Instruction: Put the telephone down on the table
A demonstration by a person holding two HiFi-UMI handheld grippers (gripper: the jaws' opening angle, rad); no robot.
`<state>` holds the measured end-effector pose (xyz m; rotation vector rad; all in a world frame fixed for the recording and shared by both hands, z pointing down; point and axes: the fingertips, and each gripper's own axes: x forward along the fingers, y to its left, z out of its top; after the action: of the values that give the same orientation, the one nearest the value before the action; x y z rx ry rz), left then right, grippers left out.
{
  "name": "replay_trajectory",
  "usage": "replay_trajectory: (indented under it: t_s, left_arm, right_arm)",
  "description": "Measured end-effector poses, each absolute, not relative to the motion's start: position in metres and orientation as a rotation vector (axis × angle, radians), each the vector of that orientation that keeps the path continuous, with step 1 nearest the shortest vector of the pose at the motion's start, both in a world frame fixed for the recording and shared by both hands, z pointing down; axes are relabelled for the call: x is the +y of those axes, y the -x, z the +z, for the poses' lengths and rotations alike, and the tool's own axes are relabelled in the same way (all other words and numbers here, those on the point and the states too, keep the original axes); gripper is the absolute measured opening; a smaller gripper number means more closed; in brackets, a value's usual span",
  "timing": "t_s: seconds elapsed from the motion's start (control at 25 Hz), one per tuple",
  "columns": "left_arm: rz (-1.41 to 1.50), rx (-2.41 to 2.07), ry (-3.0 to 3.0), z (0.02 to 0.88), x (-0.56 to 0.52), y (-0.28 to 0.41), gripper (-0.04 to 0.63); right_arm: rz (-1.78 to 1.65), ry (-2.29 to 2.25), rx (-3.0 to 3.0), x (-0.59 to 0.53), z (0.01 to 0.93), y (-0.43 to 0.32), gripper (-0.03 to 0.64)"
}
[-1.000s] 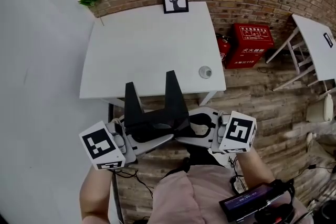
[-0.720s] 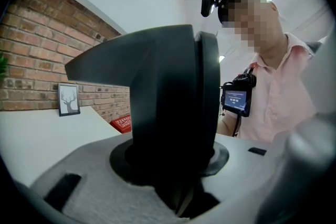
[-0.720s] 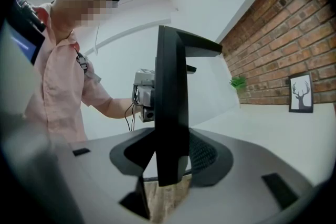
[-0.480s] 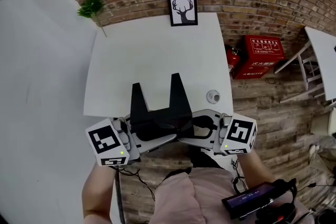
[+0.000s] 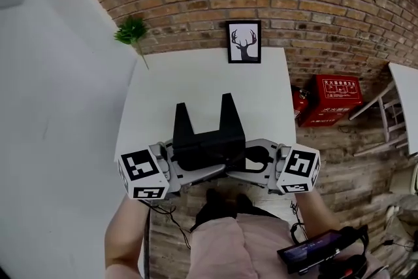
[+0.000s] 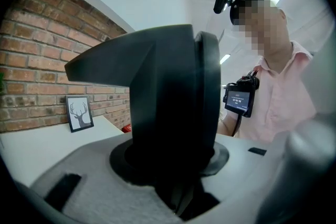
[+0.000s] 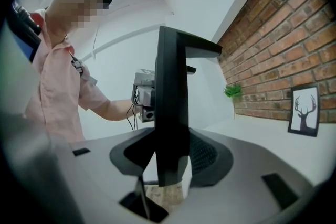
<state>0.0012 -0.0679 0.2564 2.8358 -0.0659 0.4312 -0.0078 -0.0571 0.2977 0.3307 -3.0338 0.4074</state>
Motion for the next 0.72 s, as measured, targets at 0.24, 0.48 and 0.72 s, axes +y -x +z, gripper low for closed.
replay_trajectory:
  t_s: [0.24, 0.48, 0.72]
  left_arm:
    - [0.422, -0.064, -2.828, 0.254, -0.105, 0.012, 0.164]
    - [0.443, 0.007, -2.781, 0.274, -0.142, 0.032, 0.164]
    - [0.456, 0.074, -2.709, 0.3, -0.173, 0.049, 0.164]
  right_arm:
    - [0.412, -0.331, -3.027, -0.093, 0.297, 0.022, 0.184]
    - [0.506, -0.379, -2.994, -0.129, 0.316, 0.043, 0.184]
    - [0.623, -0.424, -2.951, -0.158, 0.339, 0.061, 0.184]
